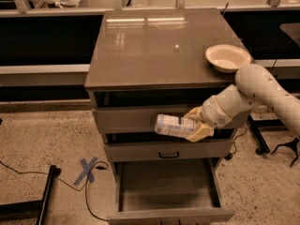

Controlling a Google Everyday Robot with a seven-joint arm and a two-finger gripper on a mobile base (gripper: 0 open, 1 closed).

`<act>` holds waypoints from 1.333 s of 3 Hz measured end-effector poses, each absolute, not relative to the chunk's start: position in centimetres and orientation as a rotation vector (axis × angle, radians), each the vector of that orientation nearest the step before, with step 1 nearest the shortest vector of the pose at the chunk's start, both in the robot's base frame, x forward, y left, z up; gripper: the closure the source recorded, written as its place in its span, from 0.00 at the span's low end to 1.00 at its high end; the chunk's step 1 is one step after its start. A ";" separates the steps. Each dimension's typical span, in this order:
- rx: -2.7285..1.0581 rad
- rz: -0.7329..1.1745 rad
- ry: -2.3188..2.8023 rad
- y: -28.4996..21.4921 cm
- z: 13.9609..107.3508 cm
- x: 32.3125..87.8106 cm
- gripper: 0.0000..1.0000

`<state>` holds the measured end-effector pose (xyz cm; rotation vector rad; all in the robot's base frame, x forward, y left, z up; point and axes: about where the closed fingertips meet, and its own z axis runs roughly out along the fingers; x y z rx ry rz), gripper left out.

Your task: Place blue plastic bottle into bottom drawer

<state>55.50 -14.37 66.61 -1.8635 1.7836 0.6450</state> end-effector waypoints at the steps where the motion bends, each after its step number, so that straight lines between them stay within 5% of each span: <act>1: -1.933 0.512 1.658 -15.9 63.3 55.0 1.00; 4: -1.963 0.493 1.609 -18.8 56.4 55.4 1.00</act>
Offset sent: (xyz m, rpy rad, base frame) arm -0.0169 -0.0540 -0.0777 -0.0475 -0.2933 0.1482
